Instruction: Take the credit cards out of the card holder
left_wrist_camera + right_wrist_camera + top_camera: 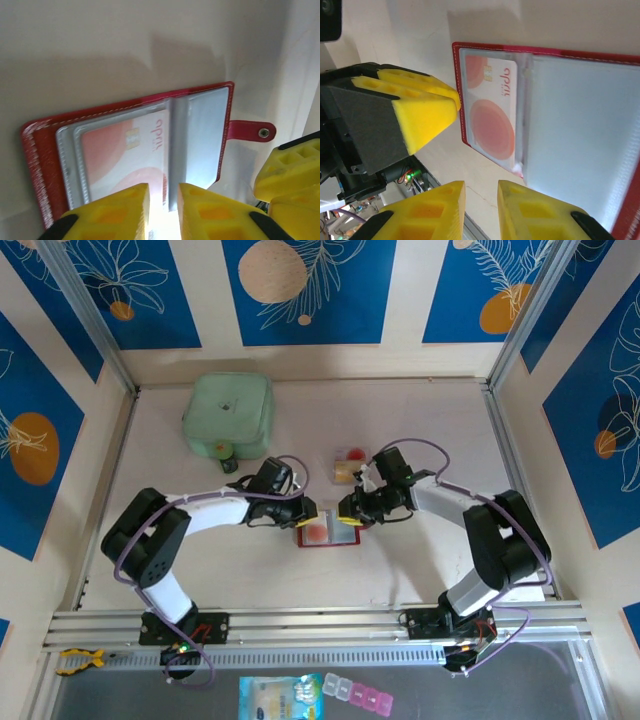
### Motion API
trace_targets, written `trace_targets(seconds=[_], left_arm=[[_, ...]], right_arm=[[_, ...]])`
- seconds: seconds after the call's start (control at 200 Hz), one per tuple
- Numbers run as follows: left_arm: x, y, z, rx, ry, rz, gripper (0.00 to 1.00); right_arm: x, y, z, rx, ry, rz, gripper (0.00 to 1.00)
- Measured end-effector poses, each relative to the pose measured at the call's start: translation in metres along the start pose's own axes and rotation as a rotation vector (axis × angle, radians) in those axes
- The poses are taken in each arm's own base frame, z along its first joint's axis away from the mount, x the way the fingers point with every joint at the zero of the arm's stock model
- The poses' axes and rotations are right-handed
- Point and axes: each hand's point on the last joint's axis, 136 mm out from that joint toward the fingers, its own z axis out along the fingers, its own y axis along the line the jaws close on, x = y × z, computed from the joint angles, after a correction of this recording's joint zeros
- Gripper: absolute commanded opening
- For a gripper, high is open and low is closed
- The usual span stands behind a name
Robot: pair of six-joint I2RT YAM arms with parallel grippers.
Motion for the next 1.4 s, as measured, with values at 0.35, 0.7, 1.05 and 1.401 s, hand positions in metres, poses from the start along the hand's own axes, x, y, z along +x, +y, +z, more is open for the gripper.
trace_targets(seconds=[0.35,0.7,1.05,1.401], left_arm=[[0.007,0.02,-0.001,-0.054,0.016,0.001,0.07],[0.013,0.03,-0.002,-0.095,0.031,0.013,0.05],[0.013,0.035,-0.002,-0.111,0.03,0.007,0.04],[0.014,0.037,-0.001,-0.115,0.034,0.004,0.04]], right_arm=[[-0.004,0.005,0.028,0.043,0.047,-0.014,0.24],[-0.005,0.004,0.04,0.058,0.071,-0.011,0.25],[-0.004,0.001,0.047,0.069,0.09,-0.006,0.27],[-0.005,-0.008,0.052,0.097,0.089,0.006,0.27]])
